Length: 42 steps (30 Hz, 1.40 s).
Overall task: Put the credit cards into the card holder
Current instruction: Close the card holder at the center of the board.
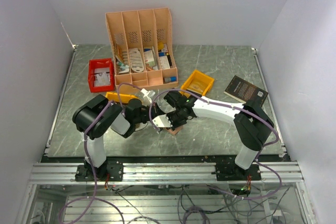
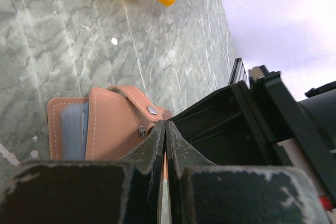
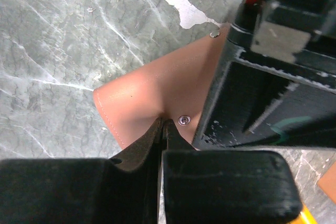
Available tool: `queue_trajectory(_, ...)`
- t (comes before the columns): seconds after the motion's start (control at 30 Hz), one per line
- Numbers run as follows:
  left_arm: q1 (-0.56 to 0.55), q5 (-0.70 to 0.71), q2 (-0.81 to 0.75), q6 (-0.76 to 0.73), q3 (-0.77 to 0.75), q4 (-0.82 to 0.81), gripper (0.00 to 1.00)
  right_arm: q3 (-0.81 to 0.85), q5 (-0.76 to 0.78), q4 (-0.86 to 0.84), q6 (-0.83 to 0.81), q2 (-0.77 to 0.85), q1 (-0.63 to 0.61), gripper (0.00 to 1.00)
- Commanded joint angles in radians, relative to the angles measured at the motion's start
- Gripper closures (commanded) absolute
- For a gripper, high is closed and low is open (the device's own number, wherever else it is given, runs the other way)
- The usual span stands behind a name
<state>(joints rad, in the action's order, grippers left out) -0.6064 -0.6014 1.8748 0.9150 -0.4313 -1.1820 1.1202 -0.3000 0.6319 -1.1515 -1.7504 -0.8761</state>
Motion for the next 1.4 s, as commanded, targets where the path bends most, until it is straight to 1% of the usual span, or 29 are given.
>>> queue_trajectory(0.0,-0.004,0.047,-0.072,-0.053,-0.005,0.037,0.89,-0.04,-0.058,0.087,0.021,-0.057,-0.009,1.0)
queue_trajectory(0.17,-0.003,0.05,-0.104,-0.066,-0.015,0.076,0.89,-0.041,-0.058,0.089,0.02,-0.057,-0.009,1.0)
queue_trajectory(0.33,-0.033,0.02,-0.081,-0.073,-0.057,0.101,0.89,-0.04,-0.063,0.09,0.025,-0.057,-0.009,1.0)
queue_trajectory(0.47,-0.031,0.047,-0.067,-0.071,-0.028,0.086,0.9,-0.015,-0.107,0.103,0.044,-0.044,-0.001,0.99)
queue_trajectory(0.53,-0.025,0.062,-0.074,-0.071,-0.009,0.077,0.9,0.017,-0.153,0.131,0.053,-0.031,0.019,0.92)
queue_trajectory(0.6,-0.015,0.076,-0.09,-0.07,0.01,0.069,0.9,0.057,-0.21,0.169,0.059,-0.015,0.049,0.87)
queue_trajectory(0.7,-0.001,0.099,-0.137,-0.085,0.029,0.086,0.9,0.116,-0.288,0.22,0.076,0.014,0.121,0.8)
queue_trajectory(0.77,0.006,0.115,-0.18,-0.11,0.032,0.132,0.89,0.145,-0.331,0.236,0.093,0.034,0.173,0.73)
queue_trajectory(0.87,0.007,0.145,-0.252,-0.179,0.027,0.236,0.9,0.138,-0.342,0.2,0.163,0.061,0.212,0.58)
queue_trajectory(0.97,0.007,0.168,-0.296,-0.246,0.026,0.365,0.93,0.117,-0.312,0.124,0.302,0.055,0.212,0.51)
queue_trajectory(1.0,0.008,0.171,-0.308,-0.26,0.034,0.393,0.93,0.112,-0.284,0.096,0.358,0.047,0.212,0.51)
queue_trajectory(1.07,0.004,0.171,-0.344,-0.287,0.056,0.439,0.93,0.111,-0.28,0.076,0.396,0.041,0.229,0.51)
queue_trajectory(1.13,-0.013,0.175,-0.385,-0.316,0.075,0.507,0.93,0.11,-0.331,0.071,0.418,0.047,0.267,0.51)
queue_trajectory(1.23,-0.069,0.195,-0.423,-0.359,0.08,0.608,0.93,0.09,-0.387,0.04,0.441,0.051,0.317,0.51)
queue_trajectory(1.3,-0.107,0.21,-0.409,-0.35,0.084,0.614,0.93,0.085,-0.366,0.001,0.456,0.057,0.336,0.54)
queue_trajectory(1.37,-0.14,0.221,-0.368,-0.331,0.089,0.583,0.93,0.11,-0.35,-0.024,0.462,0.061,0.349,0.56)
